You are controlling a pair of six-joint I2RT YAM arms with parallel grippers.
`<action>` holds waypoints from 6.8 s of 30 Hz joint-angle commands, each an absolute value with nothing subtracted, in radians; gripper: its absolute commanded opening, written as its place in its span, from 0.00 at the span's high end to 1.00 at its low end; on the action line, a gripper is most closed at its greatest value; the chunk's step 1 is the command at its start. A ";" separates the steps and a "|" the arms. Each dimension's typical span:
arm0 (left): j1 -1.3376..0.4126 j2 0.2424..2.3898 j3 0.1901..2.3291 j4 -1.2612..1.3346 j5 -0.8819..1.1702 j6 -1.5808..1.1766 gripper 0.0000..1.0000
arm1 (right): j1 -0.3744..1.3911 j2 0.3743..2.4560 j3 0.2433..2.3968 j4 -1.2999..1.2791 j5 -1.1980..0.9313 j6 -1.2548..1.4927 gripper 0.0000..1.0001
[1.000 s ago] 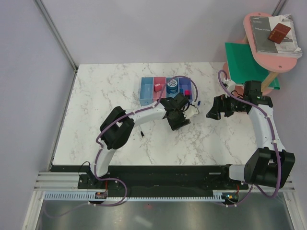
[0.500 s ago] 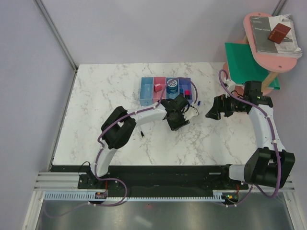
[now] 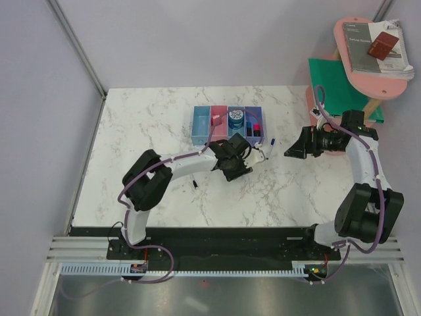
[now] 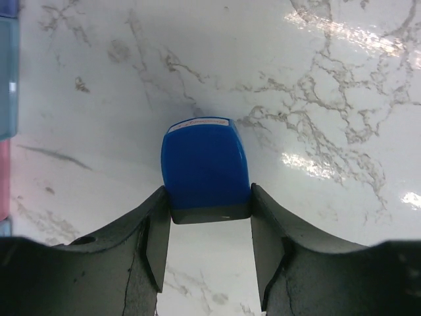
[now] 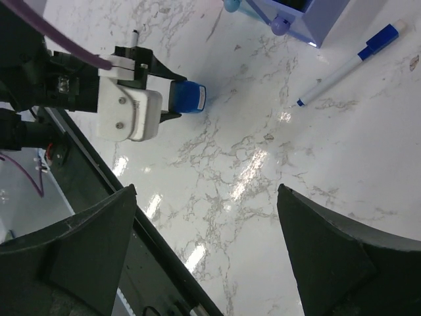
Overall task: Sort the stationery into containers
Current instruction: Pick up the stationery from the center of the board, then place the stationery in the storage box, then pick up the pen from the center of the board, then place the pen in the storage box, then pick up the pen from the center of the board.
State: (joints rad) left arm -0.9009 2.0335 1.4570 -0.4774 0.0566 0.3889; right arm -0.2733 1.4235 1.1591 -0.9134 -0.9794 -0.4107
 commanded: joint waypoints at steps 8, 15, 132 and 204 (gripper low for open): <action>-0.911 1.729 1.428 -0.351 0.049 0.431 0.98 | -0.255 1.629 1.281 -1.201 -1.218 -0.652 0.09; -0.965 1.681 1.463 -0.354 0.061 0.483 0.98 | -0.146 1.675 1.394 -1.224 -1.224 -0.621 0.11; -0.537 1.522 0.916 -0.341 0.192 0.291 0.20 | 0.548 2.353 2.195 -0.779 -0.172 -0.508 0.45; -0.402 2.135 1.945 -0.523 0.098 0.322 0.98 | 0.113 1.973 1.264 -0.453 -0.324 -0.186 0.54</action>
